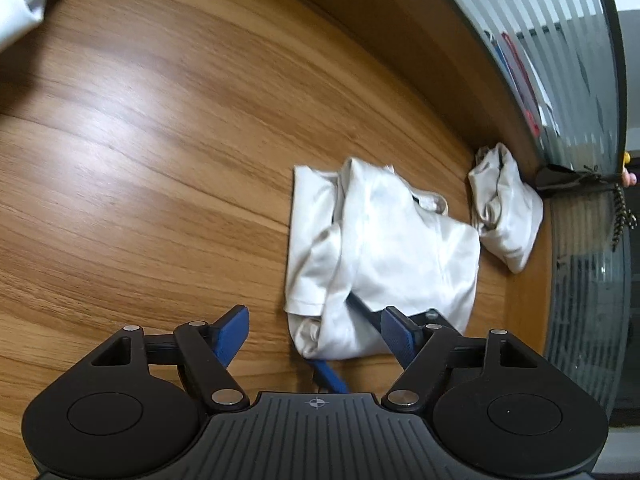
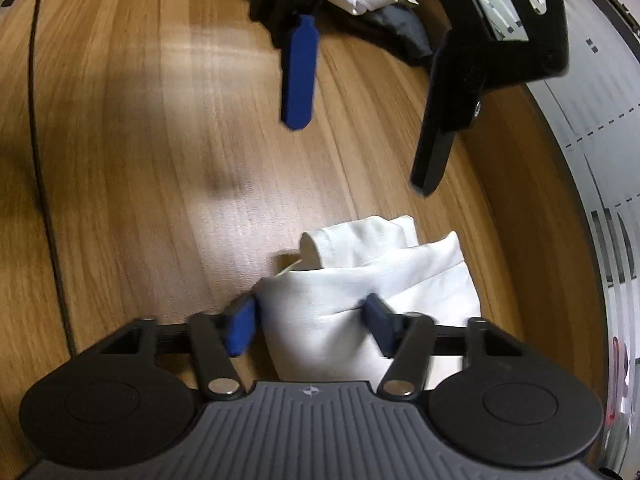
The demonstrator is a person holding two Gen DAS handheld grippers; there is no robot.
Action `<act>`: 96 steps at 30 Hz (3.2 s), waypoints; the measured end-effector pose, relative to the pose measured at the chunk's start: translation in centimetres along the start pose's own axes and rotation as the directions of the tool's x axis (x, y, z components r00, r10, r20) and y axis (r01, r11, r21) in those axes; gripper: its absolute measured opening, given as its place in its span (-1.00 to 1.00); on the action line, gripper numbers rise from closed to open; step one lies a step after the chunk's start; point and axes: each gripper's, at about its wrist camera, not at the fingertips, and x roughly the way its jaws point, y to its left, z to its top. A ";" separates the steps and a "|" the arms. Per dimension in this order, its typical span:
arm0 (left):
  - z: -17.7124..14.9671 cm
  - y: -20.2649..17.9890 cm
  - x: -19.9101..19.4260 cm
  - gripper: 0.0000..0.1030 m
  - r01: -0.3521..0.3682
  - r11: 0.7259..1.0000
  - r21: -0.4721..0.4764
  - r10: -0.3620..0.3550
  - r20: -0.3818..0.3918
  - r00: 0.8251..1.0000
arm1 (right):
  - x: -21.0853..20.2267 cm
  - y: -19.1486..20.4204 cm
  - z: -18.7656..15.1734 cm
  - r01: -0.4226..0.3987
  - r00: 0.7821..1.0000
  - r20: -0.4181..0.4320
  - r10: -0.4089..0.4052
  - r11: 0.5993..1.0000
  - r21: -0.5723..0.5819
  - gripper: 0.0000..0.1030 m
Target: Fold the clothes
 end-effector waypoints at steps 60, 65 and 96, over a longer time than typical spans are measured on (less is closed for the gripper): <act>-1.4 1.2 -1.9 -0.45 -0.330 0.916 0.227 0.344 -0.023 0.939 | -2.2 -10.2 -15.1 -0.407 0.892 0.368 0.264 0.115 0.906 0.94; -1.7 1.4 -1.9 -0.42 -0.330 0.917 0.223 0.344 -0.023 0.939 | 0.7 -11.5 -13.0 -0.434 0.867 0.390 0.312 0.085 0.897 0.95; -6.2 -11.3 -2.0 -0.67 -0.376 0.890 0.260 0.319 0.236 0.918 | -3.6 -12.9 -9.9 -0.369 0.925 0.338 0.175 0.195 0.909 -0.77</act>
